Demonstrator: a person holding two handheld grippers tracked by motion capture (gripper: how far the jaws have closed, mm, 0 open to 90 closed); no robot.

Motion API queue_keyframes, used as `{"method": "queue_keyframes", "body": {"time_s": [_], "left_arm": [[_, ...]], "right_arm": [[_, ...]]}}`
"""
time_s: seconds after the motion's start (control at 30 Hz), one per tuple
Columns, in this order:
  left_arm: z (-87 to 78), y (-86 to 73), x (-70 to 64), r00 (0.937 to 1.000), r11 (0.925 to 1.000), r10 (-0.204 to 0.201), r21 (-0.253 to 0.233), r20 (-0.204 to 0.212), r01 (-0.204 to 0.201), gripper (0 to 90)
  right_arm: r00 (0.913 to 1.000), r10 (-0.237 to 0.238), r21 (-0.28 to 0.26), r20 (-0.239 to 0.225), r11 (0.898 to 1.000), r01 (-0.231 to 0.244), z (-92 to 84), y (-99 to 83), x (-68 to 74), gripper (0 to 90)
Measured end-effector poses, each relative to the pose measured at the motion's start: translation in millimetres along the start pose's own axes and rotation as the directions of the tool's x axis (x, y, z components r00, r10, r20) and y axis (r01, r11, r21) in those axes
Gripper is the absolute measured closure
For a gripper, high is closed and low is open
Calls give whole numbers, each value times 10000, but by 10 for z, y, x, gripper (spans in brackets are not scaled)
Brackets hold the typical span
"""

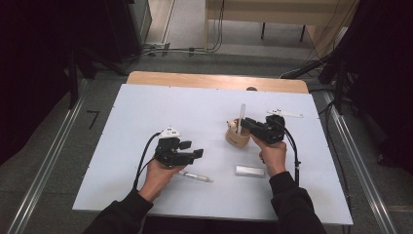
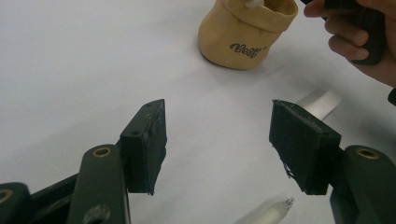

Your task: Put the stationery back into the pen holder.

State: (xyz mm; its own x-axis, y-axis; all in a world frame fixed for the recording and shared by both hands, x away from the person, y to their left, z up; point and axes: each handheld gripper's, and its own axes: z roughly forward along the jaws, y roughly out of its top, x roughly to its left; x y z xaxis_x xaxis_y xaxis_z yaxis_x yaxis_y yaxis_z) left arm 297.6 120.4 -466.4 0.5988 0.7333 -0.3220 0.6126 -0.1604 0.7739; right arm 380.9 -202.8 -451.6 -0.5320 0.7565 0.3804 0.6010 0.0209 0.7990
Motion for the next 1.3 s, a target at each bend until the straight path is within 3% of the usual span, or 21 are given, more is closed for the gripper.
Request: {"method": "queue_keyframes", "body": {"time_s": [0.33,0.73,1.07,1.3], "left_arm": [[0,-2,-11,10000,10000,0,15,65,0,366],[-4,-1,-14,9999,10000,-84,-24,-64,84,306],[-45,-24,-12,9999,9999,-127,-107,-57,127,298],[-61,-34,-12,9999,9999,-121,-96,-87,120,298]], "right_arm": [[9999,-58,-12,-124,10000,58,-48,-38,11,592],[9990,-424,28,-107,9991,425,-241,-85,82,321],[9957,-922,493,-42,9945,923,-469,-341,95,148],[9919,-1131,432,570,9929,1108,-666,-546,92,68]]}}
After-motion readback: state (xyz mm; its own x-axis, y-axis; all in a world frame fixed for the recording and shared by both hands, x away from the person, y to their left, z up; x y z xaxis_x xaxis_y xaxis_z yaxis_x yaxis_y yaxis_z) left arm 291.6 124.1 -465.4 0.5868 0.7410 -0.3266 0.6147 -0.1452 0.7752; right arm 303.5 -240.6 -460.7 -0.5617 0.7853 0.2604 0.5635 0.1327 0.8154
